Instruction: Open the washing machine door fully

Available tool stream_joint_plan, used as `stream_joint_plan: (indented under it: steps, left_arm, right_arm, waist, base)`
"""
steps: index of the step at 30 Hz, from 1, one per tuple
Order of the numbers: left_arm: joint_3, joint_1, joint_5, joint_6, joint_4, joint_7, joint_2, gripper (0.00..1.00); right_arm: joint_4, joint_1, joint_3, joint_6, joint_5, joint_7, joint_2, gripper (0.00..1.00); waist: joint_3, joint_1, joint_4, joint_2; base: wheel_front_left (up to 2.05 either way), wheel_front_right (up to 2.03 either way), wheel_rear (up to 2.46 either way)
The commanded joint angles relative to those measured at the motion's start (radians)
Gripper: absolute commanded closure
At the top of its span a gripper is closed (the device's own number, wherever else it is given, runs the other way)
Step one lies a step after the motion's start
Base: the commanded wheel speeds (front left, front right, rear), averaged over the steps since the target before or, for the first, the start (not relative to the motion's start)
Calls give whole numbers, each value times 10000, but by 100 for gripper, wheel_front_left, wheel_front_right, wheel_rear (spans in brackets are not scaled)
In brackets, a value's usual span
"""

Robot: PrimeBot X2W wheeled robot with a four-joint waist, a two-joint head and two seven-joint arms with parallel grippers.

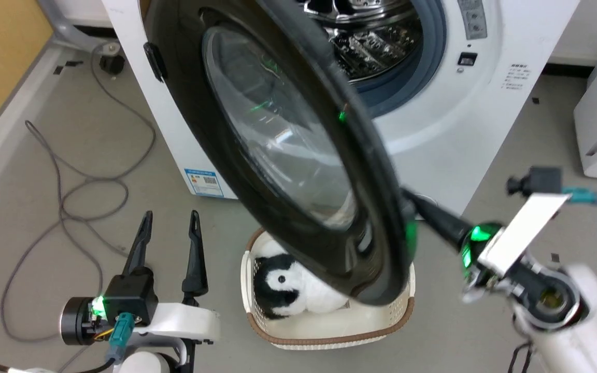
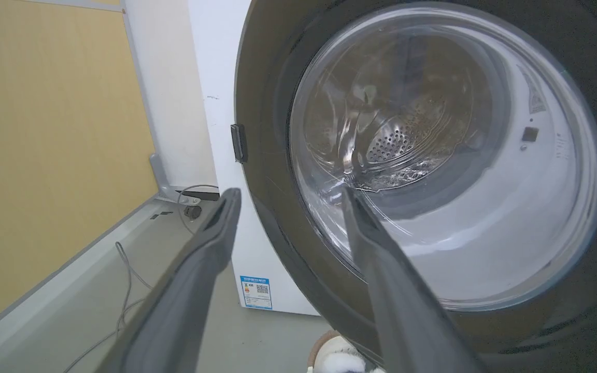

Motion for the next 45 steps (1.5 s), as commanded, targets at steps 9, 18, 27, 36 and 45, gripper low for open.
stream_joint_plan:
  steps: [9,18,27,36,45]
  left_arm:
    - [7,297,110,-101,140,-55,8,0]
    - [27,501,166,-142,317,-55,8,0]
    - [138,806,190,-162,494,-55,8,0]
    - [318,919,207,-149,456,-55,8,0]
    - [491,945,227,-124,333,-55,8,0]
  right_arm:
    - [-1085,1287,944,65,-234,43,601,100]
    - [-1645,2162,1937,65,-460,-150,1106,100]
    - [-1892,2471,1662,65,-2578,-3573,663,100]
    - [-1497,2259,258,65,-5705,-7142,19,100]
    - [-3080,3221,-3018,65,-12521,-7162,1469,100]
  waist:
    - [-269,2,-37,-1]
    - [-599,2,-118,-1]
    - [-1096,2,-303,-1]
    - [-1290,2,-500,-1]
    - [-1249,2,-609,-1]
  base:
    - [0,0,0]
    - [0,0,0]
    - [0,0,0]
    - [0,0,0]
    - [0,0,0]
